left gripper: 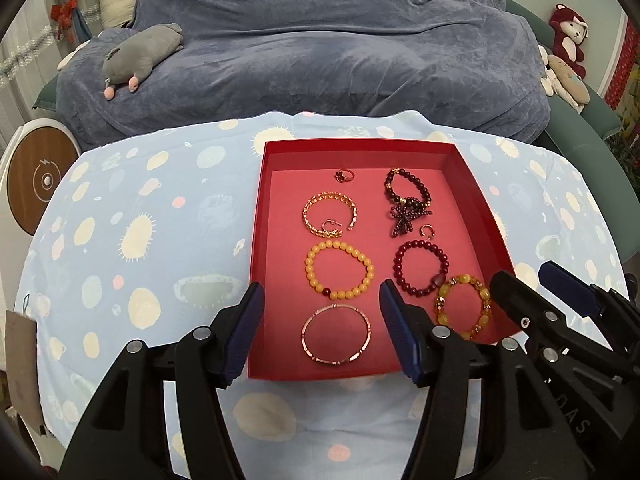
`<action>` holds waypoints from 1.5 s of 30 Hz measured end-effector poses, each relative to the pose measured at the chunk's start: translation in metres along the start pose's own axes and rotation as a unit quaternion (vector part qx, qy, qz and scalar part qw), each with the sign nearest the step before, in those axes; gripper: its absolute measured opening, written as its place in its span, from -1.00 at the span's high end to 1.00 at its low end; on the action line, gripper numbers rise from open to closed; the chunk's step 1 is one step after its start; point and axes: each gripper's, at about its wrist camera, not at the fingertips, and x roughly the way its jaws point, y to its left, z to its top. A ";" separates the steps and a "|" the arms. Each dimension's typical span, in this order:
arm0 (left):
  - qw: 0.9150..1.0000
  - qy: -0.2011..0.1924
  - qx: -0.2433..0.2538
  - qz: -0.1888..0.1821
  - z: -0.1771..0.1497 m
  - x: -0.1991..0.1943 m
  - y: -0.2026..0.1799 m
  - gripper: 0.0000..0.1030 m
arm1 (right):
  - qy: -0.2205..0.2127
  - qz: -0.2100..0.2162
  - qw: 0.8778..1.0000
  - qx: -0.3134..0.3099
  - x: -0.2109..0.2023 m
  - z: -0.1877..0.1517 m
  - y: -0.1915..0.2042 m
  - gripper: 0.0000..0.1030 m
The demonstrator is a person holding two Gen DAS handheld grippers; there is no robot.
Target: Organize jewelry
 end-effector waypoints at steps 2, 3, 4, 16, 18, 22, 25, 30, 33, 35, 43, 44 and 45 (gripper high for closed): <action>1.000 -0.005 0.001 0.002 -0.008 -0.010 0.001 -0.21 | -0.003 -0.004 1.000 0.000 -0.009 -0.008 0.000 -0.09; 1.000 -0.006 0.000 0.004 -0.013 -0.014 0.001 -0.25 | -0.004 -0.006 1.000 0.002 -0.013 -0.013 0.000 -0.11; 1.000 -0.007 -0.002 0.005 -0.017 -0.017 0.003 -0.26 | -0.005 -0.006 1.000 0.003 -0.017 -0.017 0.000 -0.15; 1.000 -0.005 -0.017 0.024 -0.065 -0.041 0.013 -0.65 | -0.007 -0.018 1.000 0.015 -0.042 -0.063 -0.007 -0.63; 0.999 -0.007 -0.018 0.025 -0.071 -0.043 0.015 -0.74 | -0.004 -0.018 1.000 0.015 -0.044 -0.068 -0.008 -0.64; 0.999 -0.013 -0.012 0.031 -0.081 -0.047 0.015 -0.80 | -0.005 -0.027 1.000 0.008 -0.048 -0.076 -0.008 -0.65; 0.999 -0.011 -0.015 0.030 -0.085 -0.048 0.017 -0.82 | -0.003 -0.031 0.999 0.010 -0.049 -0.080 -0.009 -0.84; 0.999 -0.010 -0.030 0.026 -0.089 -0.050 0.022 -0.86 | 0.001 -0.029 1.000 0.000 -0.050 -0.085 -0.009 -0.87; 0.999 -0.012 -0.034 0.029 -0.090 -0.051 0.022 -0.86 | -0.004 -0.035 0.999 -0.007 -0.052 -0.089 -0.007 -0.87; 0.999 -0.013 -0.032 0.032 -0.091 -0.052 0.022 -0.86 | -0.008 -0.038 0.999 -0.006 -0.053 -0.090 -0.006 -0.87; 0.999 -0.012 -0.030 0.037 -0.094 -0.053 0.022 -0.86 | -0.012 -0.039 0.999 -0.008 -0.058 -0.092 -0.004 -0.87; 0.999 -0.013 -0.030 0.038 -0.094 -0.053 0.022 -0.86 | -0.014 -0.039 0.999 -0.007 -0.059 -0.092 -0.004 -0.87; 0.999 -0.013 -0.030 0.037 -0.095 -0.053 0.022 -0.86 | -0.014 -0.039 0.999 -0.007 -0.059 -0.091 -0.004 -0.87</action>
